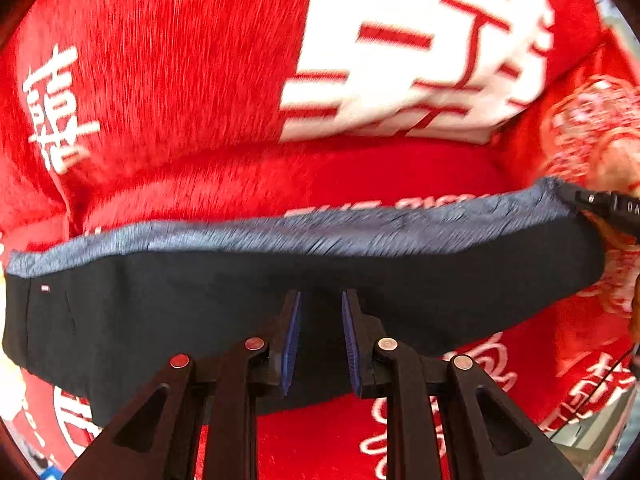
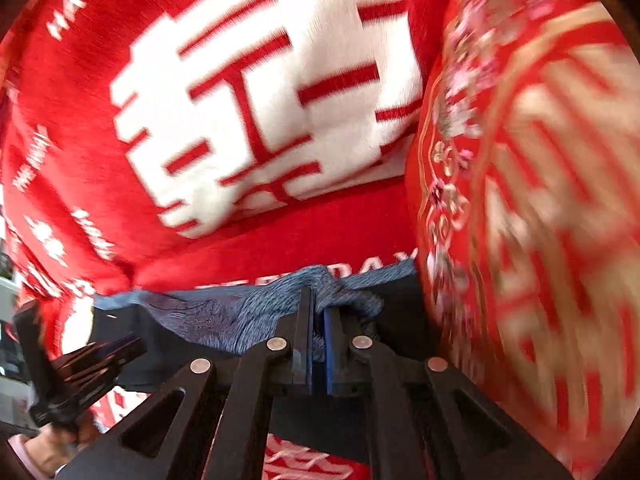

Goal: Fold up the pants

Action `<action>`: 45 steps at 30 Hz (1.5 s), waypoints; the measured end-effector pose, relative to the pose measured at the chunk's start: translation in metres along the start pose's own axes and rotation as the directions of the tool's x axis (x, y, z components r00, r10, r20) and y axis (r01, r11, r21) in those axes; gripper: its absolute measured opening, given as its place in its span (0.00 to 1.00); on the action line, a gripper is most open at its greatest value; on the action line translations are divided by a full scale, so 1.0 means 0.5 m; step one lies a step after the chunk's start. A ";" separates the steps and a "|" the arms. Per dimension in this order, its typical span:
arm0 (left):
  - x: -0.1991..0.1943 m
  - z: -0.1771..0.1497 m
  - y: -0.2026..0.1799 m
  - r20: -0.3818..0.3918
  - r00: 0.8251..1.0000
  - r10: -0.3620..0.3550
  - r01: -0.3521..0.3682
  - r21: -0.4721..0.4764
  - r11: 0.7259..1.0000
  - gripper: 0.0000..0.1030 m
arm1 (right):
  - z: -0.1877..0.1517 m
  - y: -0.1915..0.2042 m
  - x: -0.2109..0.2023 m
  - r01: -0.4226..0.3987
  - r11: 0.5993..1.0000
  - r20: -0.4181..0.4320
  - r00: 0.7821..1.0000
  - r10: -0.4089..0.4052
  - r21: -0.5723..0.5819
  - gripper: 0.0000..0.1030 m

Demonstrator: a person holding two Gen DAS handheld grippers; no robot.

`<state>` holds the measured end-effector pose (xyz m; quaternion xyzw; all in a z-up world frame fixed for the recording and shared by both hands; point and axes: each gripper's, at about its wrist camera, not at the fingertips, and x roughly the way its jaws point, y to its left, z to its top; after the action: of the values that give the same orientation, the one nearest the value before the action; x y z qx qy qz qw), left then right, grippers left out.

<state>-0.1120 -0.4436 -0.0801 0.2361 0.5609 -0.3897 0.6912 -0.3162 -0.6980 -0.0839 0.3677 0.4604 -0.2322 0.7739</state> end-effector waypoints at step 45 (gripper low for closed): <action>0.056 -0.041 0.142 -0.095 0.980 0.175 -0.178 -0.029 0.984 0.23 | -0.189 0.031 0.072 0.035 0.995 -0.170 0.985 -0.018 0.096 0.49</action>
<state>-0.0652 -0.3943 -0.1200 0.2898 0.5761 -0.3050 0.7008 -0.3398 -0.6152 -0.1391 0.4175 0.5172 -0.2328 0.7100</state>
